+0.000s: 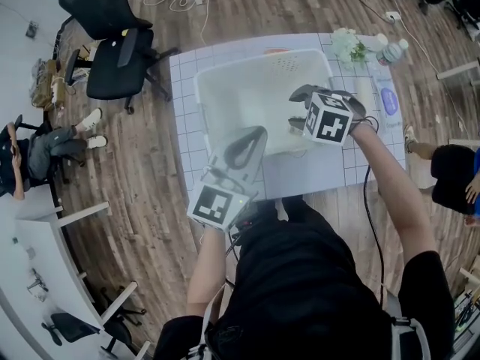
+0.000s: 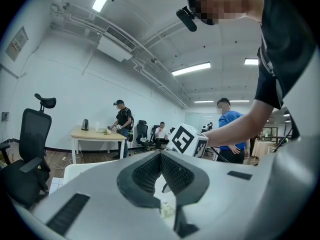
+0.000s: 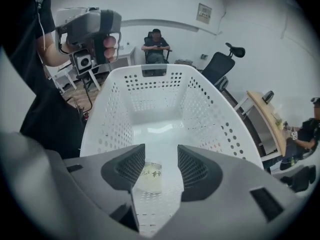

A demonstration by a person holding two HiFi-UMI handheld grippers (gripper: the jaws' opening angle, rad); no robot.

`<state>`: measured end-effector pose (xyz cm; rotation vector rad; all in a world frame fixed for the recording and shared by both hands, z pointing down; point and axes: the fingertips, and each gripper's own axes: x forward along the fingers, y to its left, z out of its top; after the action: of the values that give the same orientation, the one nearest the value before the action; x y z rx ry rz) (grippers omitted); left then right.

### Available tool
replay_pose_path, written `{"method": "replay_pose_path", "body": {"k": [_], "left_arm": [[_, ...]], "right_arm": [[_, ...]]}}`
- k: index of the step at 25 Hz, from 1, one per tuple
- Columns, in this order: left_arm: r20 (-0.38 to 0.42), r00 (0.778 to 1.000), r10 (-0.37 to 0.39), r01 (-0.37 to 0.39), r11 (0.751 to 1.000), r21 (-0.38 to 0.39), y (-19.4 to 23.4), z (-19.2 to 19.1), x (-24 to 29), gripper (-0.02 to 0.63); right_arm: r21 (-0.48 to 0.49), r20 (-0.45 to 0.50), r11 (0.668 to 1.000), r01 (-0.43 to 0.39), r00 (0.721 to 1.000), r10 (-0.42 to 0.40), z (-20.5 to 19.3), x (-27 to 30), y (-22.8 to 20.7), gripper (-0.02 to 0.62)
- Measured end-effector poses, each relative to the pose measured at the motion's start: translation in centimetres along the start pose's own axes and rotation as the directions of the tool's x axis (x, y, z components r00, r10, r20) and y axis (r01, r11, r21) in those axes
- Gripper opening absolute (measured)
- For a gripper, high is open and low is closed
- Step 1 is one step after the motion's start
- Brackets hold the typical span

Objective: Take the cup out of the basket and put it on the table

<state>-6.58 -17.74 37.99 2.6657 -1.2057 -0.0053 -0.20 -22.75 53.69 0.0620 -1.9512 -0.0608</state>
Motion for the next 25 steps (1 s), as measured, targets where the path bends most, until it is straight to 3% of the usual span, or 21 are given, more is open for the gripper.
{"method": "replay_pose_path", "body": {"k": [5, 12, 25], "left_arm": [[0.008, 1.000, 0.007, -0.007, 1.000, -0.003, 0.1, 0.1, -0.2, 0.011], [-0.006, 1.000, 0.007, -0.007, 1.000, -0.007, 0.0, -0.3, -0.6, 0.011], [-0.017, 1.000, 0.015, -0.015, 1.000, -0.015, 0.8, -0.4, -1.0, 0.011]], "right_arm": [[-0.053, -0.129, 0.994, -0.099, 0.987, 0.091, -0.7, 2.0, 1.1, 0.227], [-0.066, -0.251, 0.985, -0.161, 0.958, 0.140, -2.1, 4.8, 2.0, 0.235], [0.001, -0.467, 0.971, -0.238, 0.859, 0.211, -6.4, 9.5, 2.5, 0.262]]}}
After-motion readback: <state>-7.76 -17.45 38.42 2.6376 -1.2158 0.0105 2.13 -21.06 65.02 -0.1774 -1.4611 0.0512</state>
